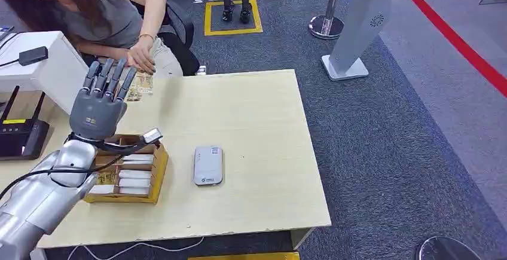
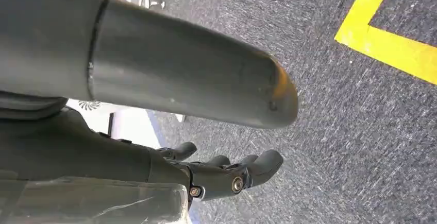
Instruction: Pass the card to the sensor for recognition and then transmit it.
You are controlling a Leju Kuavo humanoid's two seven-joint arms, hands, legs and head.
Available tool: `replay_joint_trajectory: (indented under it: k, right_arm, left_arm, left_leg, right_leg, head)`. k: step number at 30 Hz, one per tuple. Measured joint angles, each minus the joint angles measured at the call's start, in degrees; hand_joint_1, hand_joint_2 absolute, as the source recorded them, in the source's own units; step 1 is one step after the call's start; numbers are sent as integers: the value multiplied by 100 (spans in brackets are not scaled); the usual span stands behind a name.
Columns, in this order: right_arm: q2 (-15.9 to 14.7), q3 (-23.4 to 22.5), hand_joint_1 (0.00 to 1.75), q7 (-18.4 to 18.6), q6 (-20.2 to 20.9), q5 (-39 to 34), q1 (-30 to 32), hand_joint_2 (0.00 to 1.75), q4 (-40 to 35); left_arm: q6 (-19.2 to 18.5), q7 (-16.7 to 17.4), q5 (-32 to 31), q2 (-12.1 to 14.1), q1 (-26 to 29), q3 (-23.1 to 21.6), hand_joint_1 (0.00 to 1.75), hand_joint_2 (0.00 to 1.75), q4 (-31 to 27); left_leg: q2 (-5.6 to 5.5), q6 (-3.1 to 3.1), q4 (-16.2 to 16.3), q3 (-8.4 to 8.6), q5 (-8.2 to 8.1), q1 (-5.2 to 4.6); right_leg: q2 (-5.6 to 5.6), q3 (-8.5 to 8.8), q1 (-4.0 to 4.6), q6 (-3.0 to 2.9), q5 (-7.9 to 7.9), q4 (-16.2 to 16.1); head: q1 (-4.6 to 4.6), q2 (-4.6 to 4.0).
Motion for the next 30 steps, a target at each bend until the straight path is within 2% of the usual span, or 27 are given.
replay_joint_trajectory:
  k: [2,5,8,9,11,12,14,17,19,22,23,24,27,30]
  right_arm:
    - [0,-2,0,0,-30,-43,25,0,0]
    - [0,-15,0,-50,-79,-160,106,0,0]
    - [0,-22,0,-70,-120,-208,176,0,0]
    - [0,-33,0,-68,-129,-236,202,0,0]
    - [0,-81,0,-72,-135,-326,243,0,0]
    - [0,-112,0,-74,-138,-343,265,0,0]
    - [0,-149,0,-77,-144,-387,297,0,0]
    - [0,-219,0,-94,-179,-459,320,0,0]
    - [0,-286,0,-109,-212,-518,339,0,0]
    - [0,-348,0,-118,-232,-522,367,0,0]
    - [0,-367,0,-116,-236,-522,374,0,0]
    - [0,-389,0,-116,-236,-522,379,0,0]
    - [0,-430,0,-103,-240,-518,388,0,0]
    - [0,-433,0,-107,-314,-492,394,0,0]
  left_arm:
    - [28,-318,0,-30,266,156,0,175,-332]
    - [29,-1068,78,-241,907,738,0,175,-1033]
    - [29,-1361,362,-372,1312,1190,0,175,-1494]
    - [11,-1597,861,-420,1444,1327,0,175,-1663]
    - [-78,-2200,2330,-539,1761,1575,0,175,-2069]
    - [-116,-2410,2817,-590,1919,1678,0,175,-2253]
    - [-228,-2681,3398,-651,2178,1822,0,175,-2557]
    - [-783,-3291,4999,-750,2681,2070,0,175,-3068]
    - [-1451,-3636,6342,-808,3080,2316,0,175,-3399]
    - [-2784,-3924,8015,-855,3669,2792,0,175,-3691]
    - [-3385,-3959,8662,-885,3904,3024,0,175,-3789]
    - [-3787,-3996,9033,-925,4121,3216,0,175,-3857]
    - [-4492,-3957,9650,-1047,4570,3674,0,175,-4003]
    - [-4963,-3878,10121,-1148,4939,3936,0,175,-4055]
  left_leg:
    - [1,0,0,1,-1,-1]
    - [2,3,0,0,-3,-4]
    - [4,1,0,-1,-9,-3]
    - [4,1,0,-1,-9,-4]
    - [4,3,-1,-1,-11,-3]
    - [5,3,-1,-1,-11,-2]
    - [4,3,-2,-1,-11,-2]
    - [9,3,-4,-1,-12,-2]
    - [10,5,-5,-1,-13,-2]
    - [9,3,-5,-2,-16,-2]
    - [9,5,-5,-1,-17,-2]
    - [9,5,-5,-1,-18,-2]
    - [5,7,-5,-5,-19,-2]
    - [7,7,-6,-3,-21,-2]
  right_leg:
    - [1,0,-1,0,-1,-1]
    - [2,-1,-3,5,-5,-2]
    - [3,-4,-3,6,-5,-3]
    - [2,-3,-3,6,-6,-3]
    - [3,-3,-3,5,-6,-3]
    - [3,-3,-3,5,-7,-3]
    - [3,-4,-3,5,-7,-3]
    - [5,-3,-3,5,-8,-3]
    - [6,-4,-3,5,-10,-3]
    - [7,-3,-3,6,-15,-3]
    - [7,-4,-3,6,-16,-3]
    - [7,-5,-2,5,-16,-3]
    - [1,-3,-2,11,-21,-3]
    - [4,-2,-2,11,-21,-4]
  head:
    - [0,0]
    - [0,-2]
    - [2,0]
    - [-2,0]
    - [-2,0]
    - [0,0]
    - [-2,0]
    - [2,-2]
    - [0,-2]
    - [0,0]
    - [-2,0]
    - [-2,0]
    - [0,0]
    - [-2,0]
